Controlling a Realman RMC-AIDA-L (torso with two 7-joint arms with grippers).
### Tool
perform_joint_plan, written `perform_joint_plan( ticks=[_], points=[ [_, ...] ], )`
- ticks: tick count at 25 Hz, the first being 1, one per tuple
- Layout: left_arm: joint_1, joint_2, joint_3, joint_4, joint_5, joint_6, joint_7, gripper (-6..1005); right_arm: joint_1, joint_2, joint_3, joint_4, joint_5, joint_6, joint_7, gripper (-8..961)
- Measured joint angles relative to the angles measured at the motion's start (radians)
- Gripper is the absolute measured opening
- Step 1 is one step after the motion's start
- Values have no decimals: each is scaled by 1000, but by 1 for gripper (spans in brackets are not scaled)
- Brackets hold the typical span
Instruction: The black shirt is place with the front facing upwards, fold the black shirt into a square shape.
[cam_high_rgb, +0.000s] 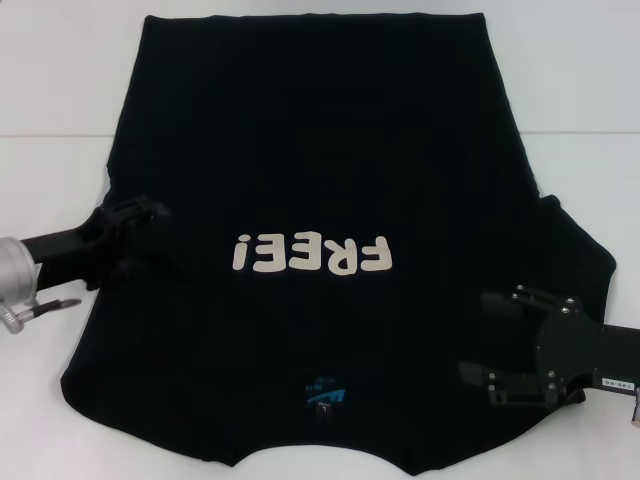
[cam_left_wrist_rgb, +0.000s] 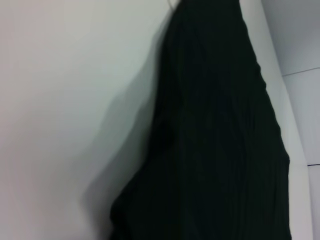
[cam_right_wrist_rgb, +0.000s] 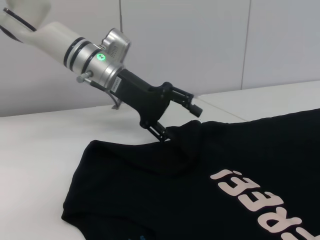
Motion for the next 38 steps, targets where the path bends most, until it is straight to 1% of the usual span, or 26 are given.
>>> perform_joint_plan(
  ticks=[4,11,16,18,20,22,24,27,28,29,30,31,32,33,34,35,37,38],
  points=[
    [-15,-9,5,2,-21,-12,6,871,-2,0,0,0,2,0,0,941],
    [-33,-12,11,0,-24,-15,8,872,-3,0,0,0,2,-2,0,941],
    [-78,-33,14,-1,-23,1,48,873,-5,0,0,0,4,-3,0,940],
    [-99,-39,14,-1,-21,29,93,873,-5,0,1,4,5,-3,0,940],
    [-111,-41,14,-1,-17,69,129,874,-3,0,3,11,6,-3,-3,940],
    [-112,-41,14,5,-19,124,175,874,-1,-1,6,12,7,-2,-4,940],
    [-103,-35,11,18,-25,187,234,874,1,-1,9,13,10,0,-3,940],
    [-69,-25,5,42,-34,335,402,875,1,-1,37,18,15,3,5,940],
    [-52,-25,4,49,-43,385,481,875,2,-2,73,31,27,5,22,940],
    [-29,-26,3,56,-54,448,584,875,2,-2,73,31,27,5,22,940],
    [-29,-26,3,56,-54,448,584,875,2,-3,98,37,42,6,48,940],
    [37,-43,2,78,-84,567,821,876,2,-4,116,40,53,7,71,940],
    [57,-48,3,85,-92,596,897,876,-1,-5,137,40,68,10,105,940],
    [74,-52,3,91,-97,624,964,876,-4,-8,170,32,92,22,194,940],
    [97,-58,5,97,-101,663,1057,876,-4,-8,170,32,92,22,194,940],
    [118,-61,7,101,-102,710,1158,876,-4,-12,184,22,99,32,258,940],
    [154,-63,9,109,-99,774,1326,877,-2,-23,202,-6,103,52,397,940],
    [168,-63,9,117,-97,787,1387,877,-1,-36,203,-24,102,62,497,940]
  ],
)
